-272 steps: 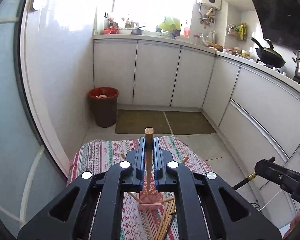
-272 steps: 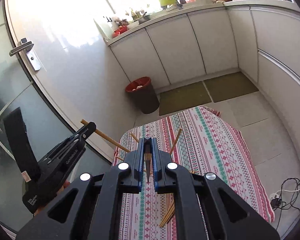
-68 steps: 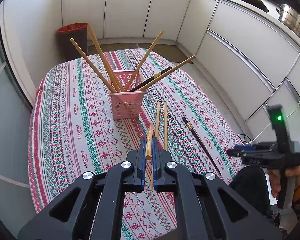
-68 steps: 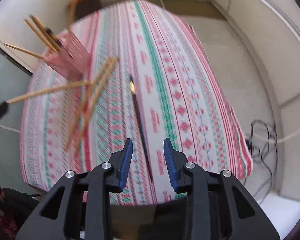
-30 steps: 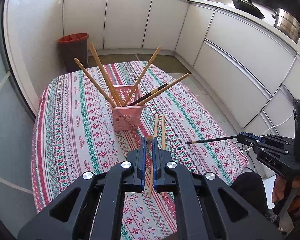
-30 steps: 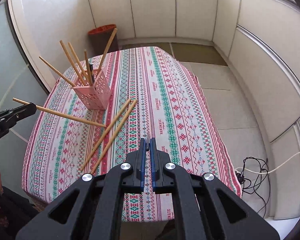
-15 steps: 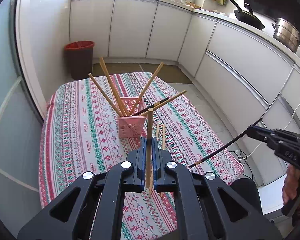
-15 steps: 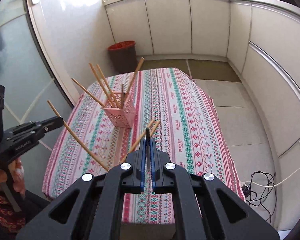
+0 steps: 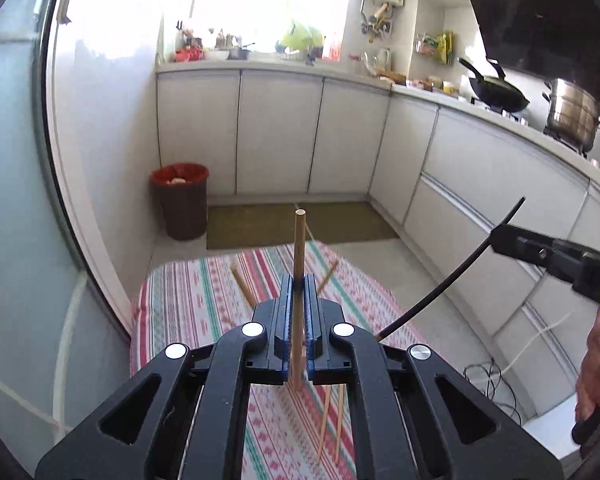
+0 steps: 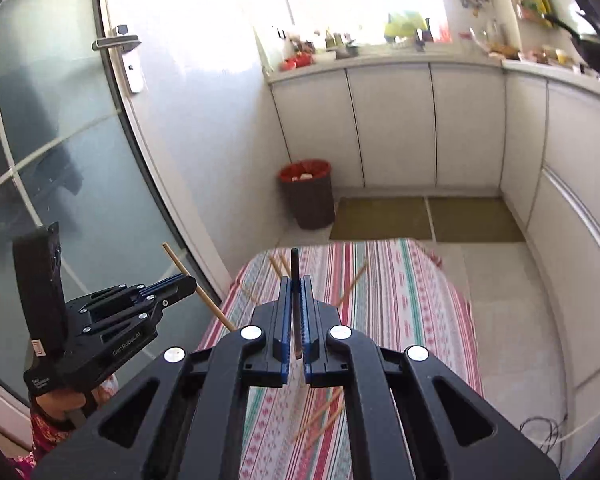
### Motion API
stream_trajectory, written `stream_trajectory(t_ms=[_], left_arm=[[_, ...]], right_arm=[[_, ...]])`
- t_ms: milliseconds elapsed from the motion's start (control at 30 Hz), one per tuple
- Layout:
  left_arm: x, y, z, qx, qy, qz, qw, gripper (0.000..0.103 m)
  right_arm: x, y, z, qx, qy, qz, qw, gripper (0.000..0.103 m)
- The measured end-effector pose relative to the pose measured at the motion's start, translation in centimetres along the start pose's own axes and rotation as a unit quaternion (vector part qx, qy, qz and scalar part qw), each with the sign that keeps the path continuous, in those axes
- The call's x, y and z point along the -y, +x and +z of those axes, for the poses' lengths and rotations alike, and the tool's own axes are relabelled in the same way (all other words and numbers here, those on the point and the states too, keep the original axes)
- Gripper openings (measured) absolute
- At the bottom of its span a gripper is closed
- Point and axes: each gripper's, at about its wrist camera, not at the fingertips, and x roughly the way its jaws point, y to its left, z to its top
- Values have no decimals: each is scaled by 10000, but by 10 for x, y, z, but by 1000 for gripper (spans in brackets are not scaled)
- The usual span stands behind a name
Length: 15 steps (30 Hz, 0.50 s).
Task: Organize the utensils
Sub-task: 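Lower the chopsticks into the pink basket with both tools and release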
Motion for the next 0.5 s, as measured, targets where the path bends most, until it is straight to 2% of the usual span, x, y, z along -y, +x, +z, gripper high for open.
stream_trajectory(t_ms=[167, 367, 500], left_arm=[[-5, 30, 17, 83, -103, 131, 9998, 4], [-18, 89, 3, -341, -408, 143, 9985, 6], [-37, 84, -6, -102, -957, -35, 9954, 10]], right_arm=[[-1, 44, 16, 32, -126, -153, 9998, 4], [9, 106, 8, -251, -214, -354, 9988, 4], [15, 127, 1, -425, -179, -388, 9982, 4]])
